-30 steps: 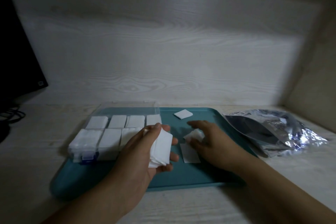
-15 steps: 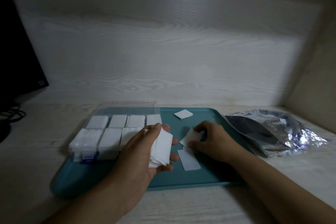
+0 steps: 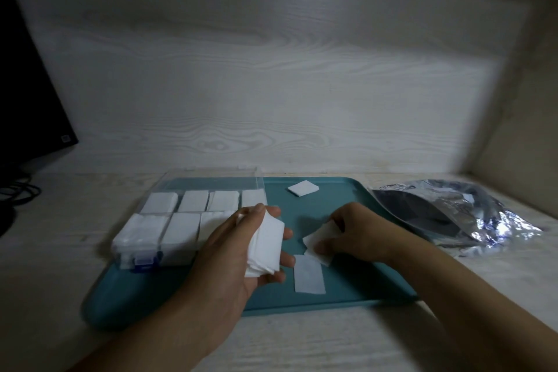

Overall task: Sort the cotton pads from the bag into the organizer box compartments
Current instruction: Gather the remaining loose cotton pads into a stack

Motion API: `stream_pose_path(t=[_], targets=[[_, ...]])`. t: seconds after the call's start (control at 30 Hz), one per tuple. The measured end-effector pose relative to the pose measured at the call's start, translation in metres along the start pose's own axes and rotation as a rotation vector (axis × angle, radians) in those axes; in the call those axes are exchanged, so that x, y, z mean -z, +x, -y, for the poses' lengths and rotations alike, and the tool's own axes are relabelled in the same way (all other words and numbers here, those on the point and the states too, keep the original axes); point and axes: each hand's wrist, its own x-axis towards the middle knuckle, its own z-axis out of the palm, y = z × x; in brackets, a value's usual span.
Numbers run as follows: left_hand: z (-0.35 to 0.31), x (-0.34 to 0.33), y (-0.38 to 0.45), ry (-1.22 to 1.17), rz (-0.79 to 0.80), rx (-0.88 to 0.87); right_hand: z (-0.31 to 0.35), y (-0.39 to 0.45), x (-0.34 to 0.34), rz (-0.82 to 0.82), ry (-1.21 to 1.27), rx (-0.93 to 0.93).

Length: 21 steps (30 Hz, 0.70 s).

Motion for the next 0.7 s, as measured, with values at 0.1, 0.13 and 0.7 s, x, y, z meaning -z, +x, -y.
stream_pose_path(t=[0.1,0.13,0.7], targets=[[0.0,0.001,-0.001,-0.008,0.005,-0.007,-0.003,-0.002,0.004,-0.041,0.005,0.063],[-0.001,0.001,-0.001,-0.012,0.004,-0.008,-0.005,-0.002,0.008,-0.08,0.022,0.093],[0.001,0.003,0.004,-0.124,-0.092,-0.09,0.055,-0.055,-0.035,-0.065,0.928,0.16]])
